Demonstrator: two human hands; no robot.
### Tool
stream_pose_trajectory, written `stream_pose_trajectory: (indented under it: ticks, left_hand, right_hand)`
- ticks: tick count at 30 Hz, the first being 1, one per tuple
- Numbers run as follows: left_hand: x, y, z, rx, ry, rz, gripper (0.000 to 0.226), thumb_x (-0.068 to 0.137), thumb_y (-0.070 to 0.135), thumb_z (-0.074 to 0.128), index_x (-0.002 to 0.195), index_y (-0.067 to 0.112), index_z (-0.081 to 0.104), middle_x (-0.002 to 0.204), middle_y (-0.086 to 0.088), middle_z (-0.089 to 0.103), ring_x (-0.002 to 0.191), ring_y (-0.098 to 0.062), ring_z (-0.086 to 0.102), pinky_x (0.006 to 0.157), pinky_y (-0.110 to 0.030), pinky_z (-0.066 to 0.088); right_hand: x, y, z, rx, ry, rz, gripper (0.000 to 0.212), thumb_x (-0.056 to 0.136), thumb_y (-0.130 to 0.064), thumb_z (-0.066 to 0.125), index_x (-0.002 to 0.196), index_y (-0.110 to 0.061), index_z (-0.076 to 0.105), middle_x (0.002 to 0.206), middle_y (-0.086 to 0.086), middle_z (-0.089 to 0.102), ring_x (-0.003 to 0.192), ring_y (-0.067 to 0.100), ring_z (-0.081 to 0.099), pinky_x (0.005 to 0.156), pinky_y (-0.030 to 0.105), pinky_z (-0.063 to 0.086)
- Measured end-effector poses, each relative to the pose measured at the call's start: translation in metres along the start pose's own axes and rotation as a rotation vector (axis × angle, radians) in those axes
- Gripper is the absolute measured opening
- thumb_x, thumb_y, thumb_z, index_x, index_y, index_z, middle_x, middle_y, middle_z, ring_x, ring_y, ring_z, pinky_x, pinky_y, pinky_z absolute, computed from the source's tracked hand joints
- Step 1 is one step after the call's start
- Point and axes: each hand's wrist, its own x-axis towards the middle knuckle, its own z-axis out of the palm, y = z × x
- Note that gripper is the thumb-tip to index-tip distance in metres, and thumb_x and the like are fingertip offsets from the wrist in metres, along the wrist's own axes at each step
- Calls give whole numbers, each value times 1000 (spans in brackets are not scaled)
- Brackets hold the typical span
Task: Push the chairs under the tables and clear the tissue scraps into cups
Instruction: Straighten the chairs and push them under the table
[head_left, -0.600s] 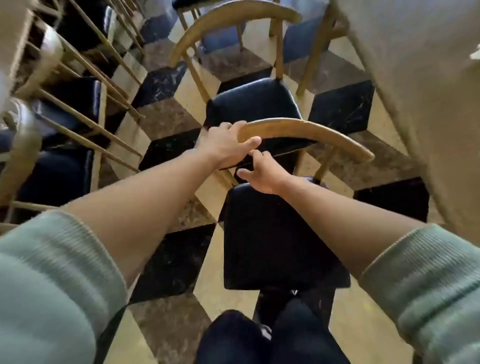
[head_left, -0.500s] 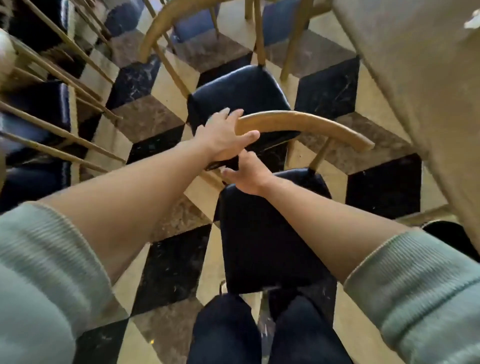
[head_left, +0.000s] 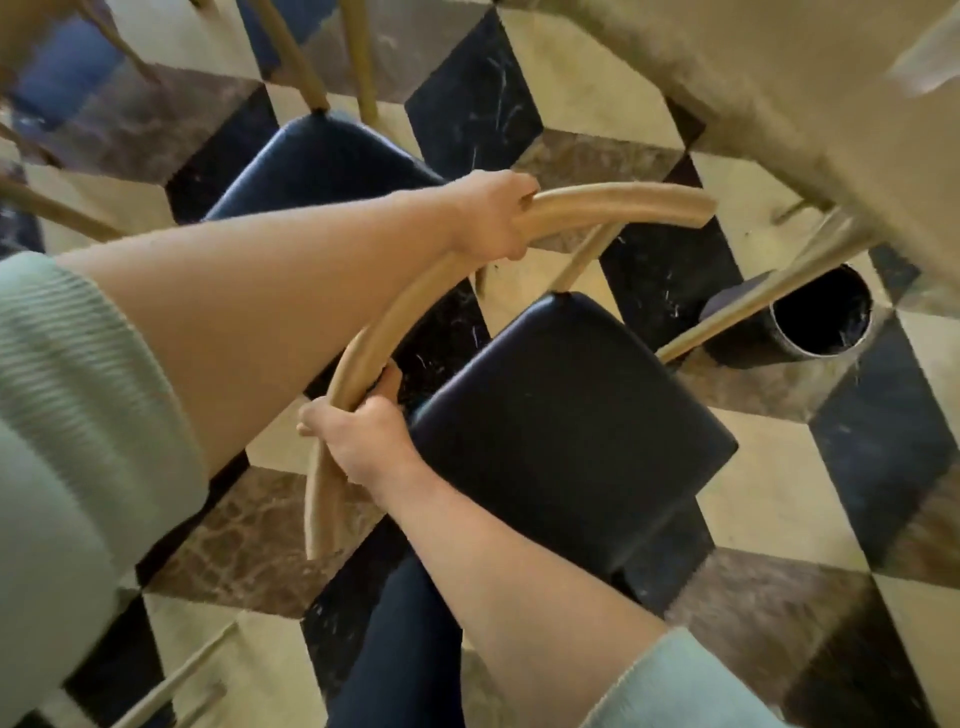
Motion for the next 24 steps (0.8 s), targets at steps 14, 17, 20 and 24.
stream_pose_trajectory:
  ticks: [14,17,20,24]
  left_hand:
    - [-36,-82,-21,-329,130,-141,56,93,24,68,143,31,45,111,4,58,101,-17,59,82,-39,45]
    - [-41,-89,-19,-393,141,-185,58,92,22,69,143,30,43,109,3,58,97,-16,59,77,-37,46]
    - [-41,-84,-12,-430,150,-218,62,92,21,68,146,27,38,112,-1,58,93,-15,58,68,-32,45]
    - [-44,-68,1,-502,178,-276,61,92,20,69,144,24,37,114,-3,57,92,-16,57,69,-34,46]
  right_hand:
    - [-13,-2,8,-130,-73,6,86,81,-30,70,146,-51,19,113,-3,55,102,24,63,99,47,55]
    - [-25,4,0,-162,-15,-9,76,85,-27,70,147,-43,29,112,-9,57,92,9,58,92,33,51]
    - [-32,10,-19,-215,15,-2,73,83,-27,73,144,-42,35,104,-14,58,94,11,61,94,33,54]
    - [-46,24,-55,-324,26,10,76,79,-27,74,142,-46,37,101,-13,59,98,18,66,92,41,61]
